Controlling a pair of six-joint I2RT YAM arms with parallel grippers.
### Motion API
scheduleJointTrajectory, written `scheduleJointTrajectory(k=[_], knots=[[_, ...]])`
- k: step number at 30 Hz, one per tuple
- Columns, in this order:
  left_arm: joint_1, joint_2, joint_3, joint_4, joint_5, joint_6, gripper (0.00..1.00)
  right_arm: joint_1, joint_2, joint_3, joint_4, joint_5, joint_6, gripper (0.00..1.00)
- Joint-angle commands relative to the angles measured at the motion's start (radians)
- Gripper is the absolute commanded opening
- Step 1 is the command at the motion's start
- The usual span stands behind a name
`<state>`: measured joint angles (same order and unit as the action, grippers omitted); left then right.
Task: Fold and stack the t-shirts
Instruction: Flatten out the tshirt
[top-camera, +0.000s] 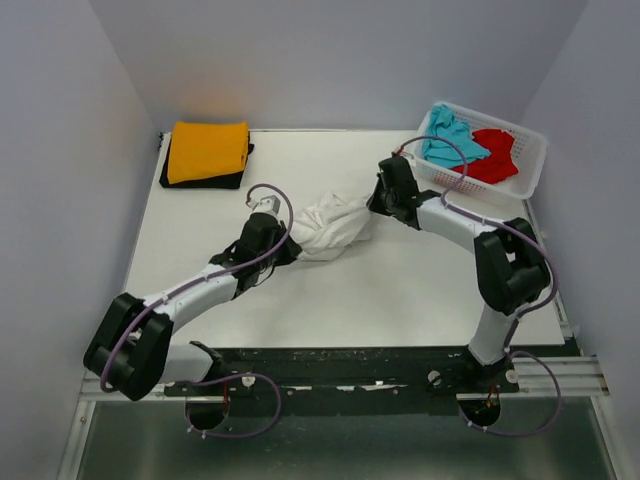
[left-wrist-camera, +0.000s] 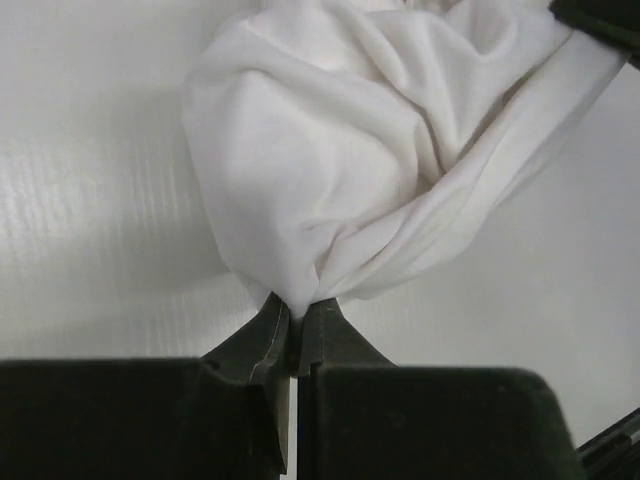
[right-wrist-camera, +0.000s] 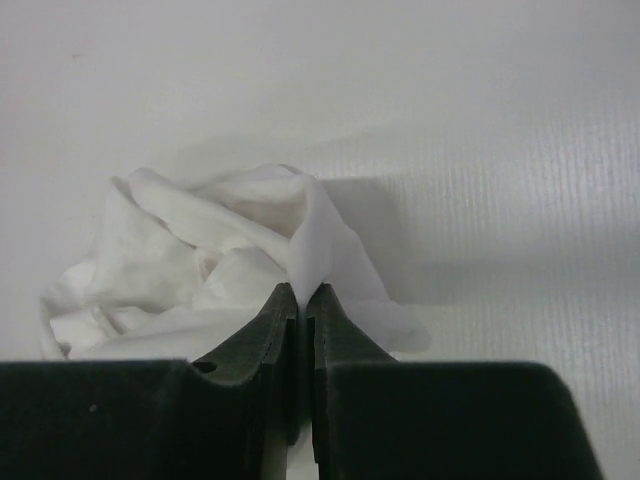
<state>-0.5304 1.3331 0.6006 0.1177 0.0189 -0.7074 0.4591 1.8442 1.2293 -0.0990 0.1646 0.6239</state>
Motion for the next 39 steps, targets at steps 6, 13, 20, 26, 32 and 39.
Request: scheduleJointTrajectory(k=[6,13,20,26,32,39], knots=[[-0.034,-0.364,0.165,-0.252,-0.341,0.162,0.00,-0.003,-0.372,0.003,-0.007,0.045,-0.109,0.03],[-0.045,-0.633,0.216,-0.309,-0.223,0.255,0.00,-0.002,-0.585,0.051,-0.123,-0.117,-0.188,0.03],[-0.070,-0.829,0.282,-0.452,-0.022,0.247,0.00,-0.002,-0.791,0.028,-0.217,-0.305,-0.129,0.01],[-0.075,-0.932,0.307,-0.513,0.081,0.209,0.00,-0.002,-0.916,0.002,-0.383,-0.321,-0.064,0.01],[-0.076,-0.756,0.281,-0.556,-0.080,0.153,0.00,-0.002,-0.865,-0.077,-0.489,-0.122,-0.033,0.05],[0.020,-0.104,0.444,-0.527,-0.292,0.204,0.00,-0.004,-0.455,-0.108,-0.467,0.130,-0.001,0.27]])
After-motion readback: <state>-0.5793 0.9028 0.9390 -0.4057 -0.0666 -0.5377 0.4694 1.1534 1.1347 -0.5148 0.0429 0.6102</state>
